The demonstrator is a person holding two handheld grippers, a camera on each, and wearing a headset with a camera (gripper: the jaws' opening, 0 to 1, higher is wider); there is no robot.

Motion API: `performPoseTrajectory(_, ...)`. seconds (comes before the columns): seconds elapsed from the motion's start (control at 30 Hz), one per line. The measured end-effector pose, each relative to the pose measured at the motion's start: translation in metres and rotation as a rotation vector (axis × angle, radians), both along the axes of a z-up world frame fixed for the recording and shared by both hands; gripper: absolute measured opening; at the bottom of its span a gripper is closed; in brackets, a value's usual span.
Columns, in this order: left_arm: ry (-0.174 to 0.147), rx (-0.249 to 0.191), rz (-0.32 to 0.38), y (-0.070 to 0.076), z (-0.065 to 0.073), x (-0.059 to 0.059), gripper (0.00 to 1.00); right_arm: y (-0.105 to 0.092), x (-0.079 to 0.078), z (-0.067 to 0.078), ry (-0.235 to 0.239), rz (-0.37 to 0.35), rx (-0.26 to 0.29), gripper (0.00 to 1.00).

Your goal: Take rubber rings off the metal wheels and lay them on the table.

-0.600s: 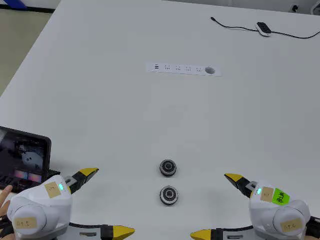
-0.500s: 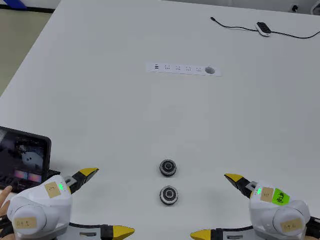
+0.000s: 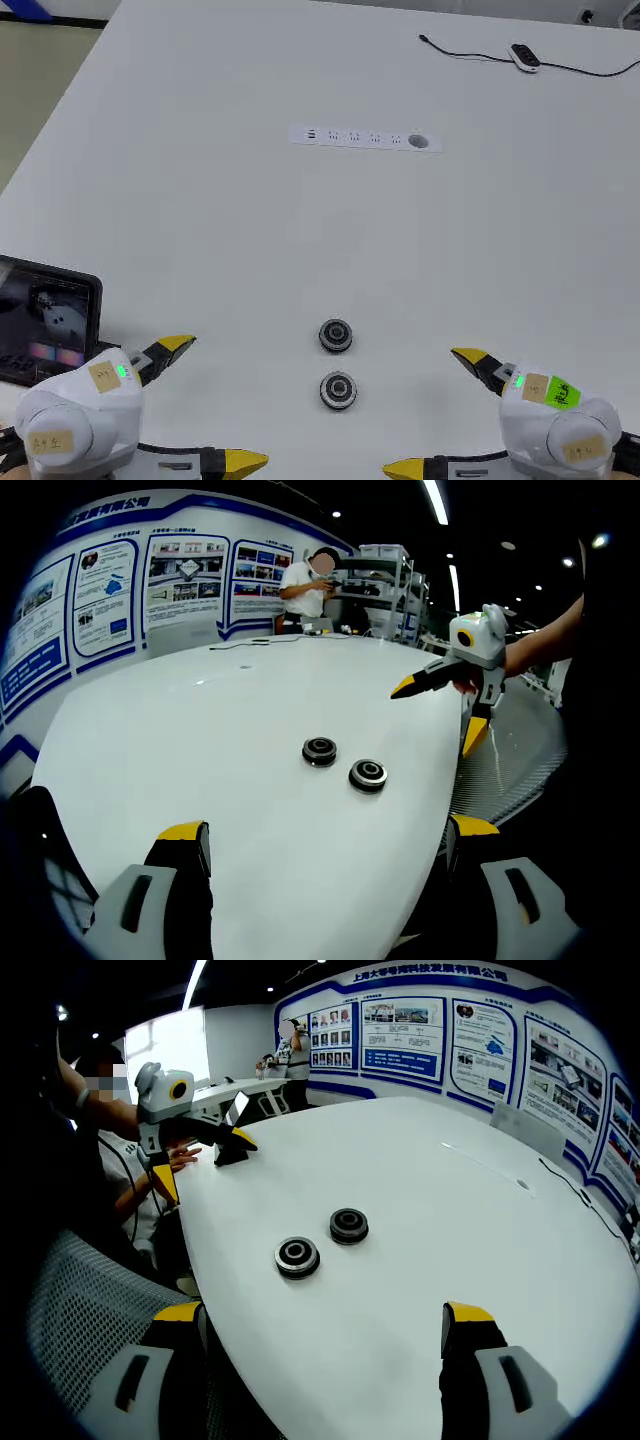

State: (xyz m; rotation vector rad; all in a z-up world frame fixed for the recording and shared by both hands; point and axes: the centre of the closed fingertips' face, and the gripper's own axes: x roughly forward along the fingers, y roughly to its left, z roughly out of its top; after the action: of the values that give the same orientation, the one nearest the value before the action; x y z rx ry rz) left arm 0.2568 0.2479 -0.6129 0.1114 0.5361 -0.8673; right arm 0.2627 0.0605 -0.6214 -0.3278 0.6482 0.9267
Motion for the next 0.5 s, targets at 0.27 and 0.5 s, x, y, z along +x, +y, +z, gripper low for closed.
performPoseTrajectory(0.27, 0.010, 0.006, -0.001, -0.0008, -0.0022, -0.0005, 1.00, 0.0009, -0.0014, -0.0016, 0.007, -0.001, 0.004, 0.99)
performPoseTrajectory(0.5, 0.019, 0.012, -0.002, -0.0009, -0.0043, 0.0002, 1.00, 0.0022, -0.0034, -0.0035, 0.019, -0.002, 0.008, 0.98)
